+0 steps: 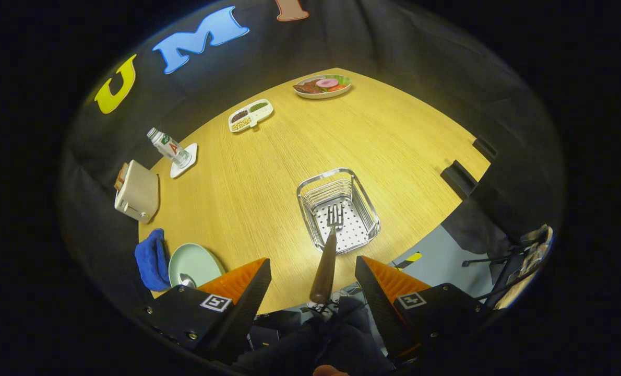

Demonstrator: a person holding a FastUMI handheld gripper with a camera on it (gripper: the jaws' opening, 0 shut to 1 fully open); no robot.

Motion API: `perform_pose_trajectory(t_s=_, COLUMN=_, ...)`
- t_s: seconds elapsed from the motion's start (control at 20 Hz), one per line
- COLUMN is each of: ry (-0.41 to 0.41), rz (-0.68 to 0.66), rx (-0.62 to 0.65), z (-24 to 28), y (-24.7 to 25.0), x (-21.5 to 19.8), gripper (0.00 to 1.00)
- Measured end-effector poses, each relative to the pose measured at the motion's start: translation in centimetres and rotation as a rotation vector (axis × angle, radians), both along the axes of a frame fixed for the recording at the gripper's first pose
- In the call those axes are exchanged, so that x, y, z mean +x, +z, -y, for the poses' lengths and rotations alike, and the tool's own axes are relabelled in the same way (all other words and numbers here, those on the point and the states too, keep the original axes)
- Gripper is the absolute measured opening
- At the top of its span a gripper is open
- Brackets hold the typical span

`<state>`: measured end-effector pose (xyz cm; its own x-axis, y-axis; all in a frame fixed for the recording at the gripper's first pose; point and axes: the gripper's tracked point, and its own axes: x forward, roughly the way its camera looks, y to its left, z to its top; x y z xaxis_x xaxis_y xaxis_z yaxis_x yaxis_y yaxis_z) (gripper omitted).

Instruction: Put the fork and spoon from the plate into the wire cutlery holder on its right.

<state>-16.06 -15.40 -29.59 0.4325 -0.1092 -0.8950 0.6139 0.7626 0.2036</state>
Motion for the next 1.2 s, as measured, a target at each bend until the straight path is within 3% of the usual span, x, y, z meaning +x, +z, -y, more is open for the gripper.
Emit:
perform_pose_trajectory(t_s=0.25, ry=0.052, rz=-0.028, rx=0.031, z=-2.8, y=-1.0, x=-0.3, gripper=0.99)
perform_pose_trajectory(t_s=0.5, ry=0.161, rz=-0.058, rx=0.057, z=-6.6, y=-2.0, x=0.8, gripper=0.99)
perform_pose_trajectory(t_s=1.05, ry=0.58, rz=-0.098, rx=0.13, z=-19.4, y=-3.9, x=5.1, gripper=0.99)
perform_pose_trajectory(t_s=1.2, ry=0.683, rz=-0.116, rx=0.141, z=-22.4, y=-4.6, x=5.5, gripper=0.9)
